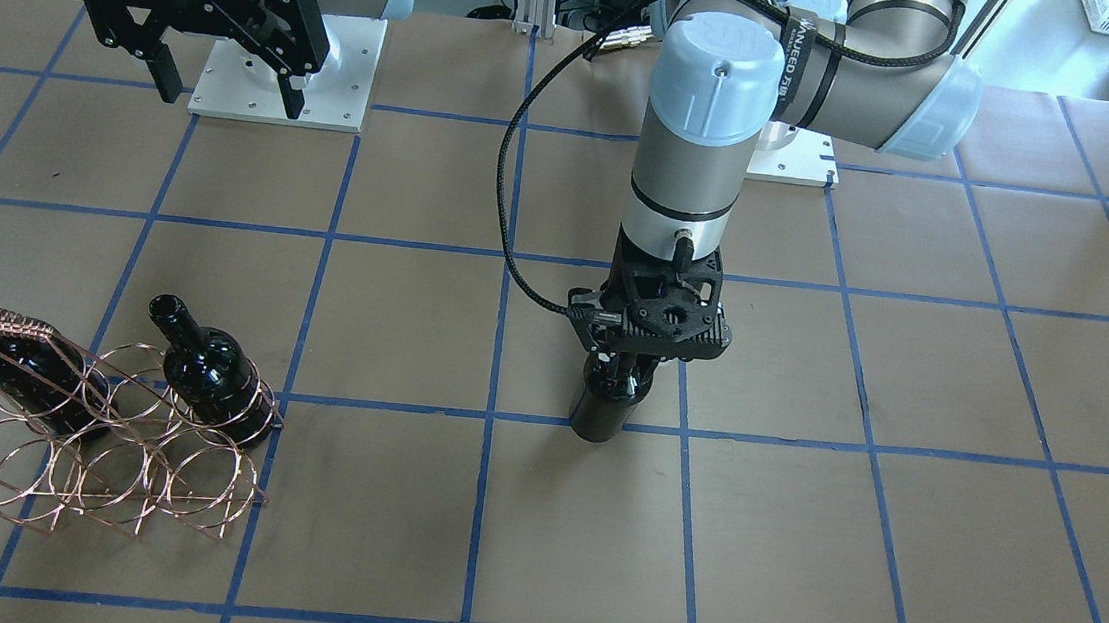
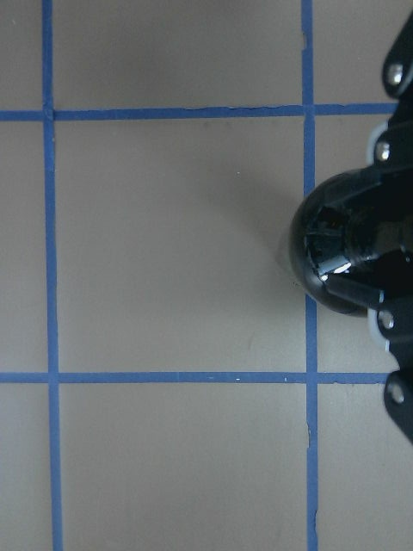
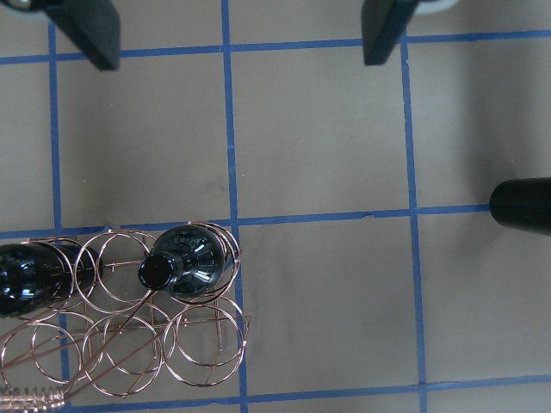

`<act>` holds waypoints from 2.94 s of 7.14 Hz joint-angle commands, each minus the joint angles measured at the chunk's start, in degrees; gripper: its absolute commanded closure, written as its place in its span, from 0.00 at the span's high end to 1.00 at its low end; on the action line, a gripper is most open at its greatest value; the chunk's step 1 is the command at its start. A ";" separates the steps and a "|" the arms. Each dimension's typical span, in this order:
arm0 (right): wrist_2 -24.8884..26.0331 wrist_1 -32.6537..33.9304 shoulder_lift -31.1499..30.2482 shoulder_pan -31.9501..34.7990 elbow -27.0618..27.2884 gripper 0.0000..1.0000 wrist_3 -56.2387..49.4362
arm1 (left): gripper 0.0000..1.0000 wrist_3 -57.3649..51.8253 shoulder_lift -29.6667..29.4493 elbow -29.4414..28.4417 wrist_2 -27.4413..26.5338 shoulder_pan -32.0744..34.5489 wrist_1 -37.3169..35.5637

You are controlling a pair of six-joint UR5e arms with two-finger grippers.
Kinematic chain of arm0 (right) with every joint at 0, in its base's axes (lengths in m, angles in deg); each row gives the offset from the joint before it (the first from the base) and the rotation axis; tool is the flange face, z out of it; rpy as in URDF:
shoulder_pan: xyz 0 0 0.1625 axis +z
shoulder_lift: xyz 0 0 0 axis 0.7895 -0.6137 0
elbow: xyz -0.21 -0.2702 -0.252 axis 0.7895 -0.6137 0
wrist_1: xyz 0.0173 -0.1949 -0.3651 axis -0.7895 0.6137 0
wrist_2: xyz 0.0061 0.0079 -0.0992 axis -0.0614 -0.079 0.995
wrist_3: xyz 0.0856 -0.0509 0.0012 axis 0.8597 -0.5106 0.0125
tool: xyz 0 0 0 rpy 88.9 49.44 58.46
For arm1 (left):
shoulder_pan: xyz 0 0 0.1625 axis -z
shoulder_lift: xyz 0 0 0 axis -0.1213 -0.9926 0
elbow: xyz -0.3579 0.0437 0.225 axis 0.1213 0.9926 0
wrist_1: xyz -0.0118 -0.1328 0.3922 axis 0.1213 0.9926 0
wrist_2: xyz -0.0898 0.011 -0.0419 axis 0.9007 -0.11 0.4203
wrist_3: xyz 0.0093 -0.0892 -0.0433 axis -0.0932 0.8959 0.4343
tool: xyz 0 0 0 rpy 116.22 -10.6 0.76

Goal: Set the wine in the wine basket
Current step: 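Carry the bottle toward the table center and set it upright, then open the left gripper and raise it away from the bottle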

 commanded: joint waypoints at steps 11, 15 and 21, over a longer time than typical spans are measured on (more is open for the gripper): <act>-0.10 0.35 -0.14 -0.35 0.70 1.00 -0.11 | 1.00 -0.29 1.11 0.15 -0.13 0.88 4.19; -0.19 0.26 0.04 -0.44 0.79 1.00 0.59 | 1.00 0.51 6.47 -11.93 0.57 -0.43 24.62; -0.27 0.70 0.04 0.35 2.02 1.00 5.14 | 1.00 -13.46 12.10 -14.61 2.77 -20.70 30.58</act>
